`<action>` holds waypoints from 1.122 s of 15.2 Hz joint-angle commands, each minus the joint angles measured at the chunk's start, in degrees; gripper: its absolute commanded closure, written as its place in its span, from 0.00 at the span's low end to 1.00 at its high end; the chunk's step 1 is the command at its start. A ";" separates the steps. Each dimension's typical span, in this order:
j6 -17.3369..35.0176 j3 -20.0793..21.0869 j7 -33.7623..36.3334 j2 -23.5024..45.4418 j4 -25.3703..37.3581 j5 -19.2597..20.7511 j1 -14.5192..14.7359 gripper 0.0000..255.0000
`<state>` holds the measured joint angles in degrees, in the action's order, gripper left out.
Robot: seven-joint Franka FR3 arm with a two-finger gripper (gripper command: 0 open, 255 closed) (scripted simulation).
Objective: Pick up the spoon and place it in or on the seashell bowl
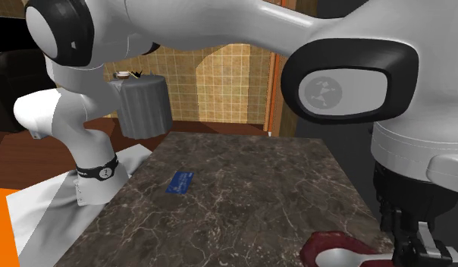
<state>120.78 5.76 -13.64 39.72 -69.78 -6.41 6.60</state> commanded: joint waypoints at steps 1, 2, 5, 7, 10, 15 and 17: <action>-0.08 0.03 0.05 0.21 0.09 -0.01 0.07 0.00; 0.00 0.04 0.06 0.10 -0.11 -0.01 0.08 0.00; 0.13 0.04 -0.06 -0.07 -0.41 -0.06 -0.02 0.00; -2.31 0.04 -0.09 -2.10 -0.04 -0.14 -0.41 0.00; -4.64 0.04 -0.10 -3.69 0.68 -0.20 -0.75 0.00; -4.64 0.04 -0.10 -3.69 0.68 -0.20 -0.75 0.00; -4.64 0.04 -0.10 -3.69 0.68 -0.20 -0.75 0.00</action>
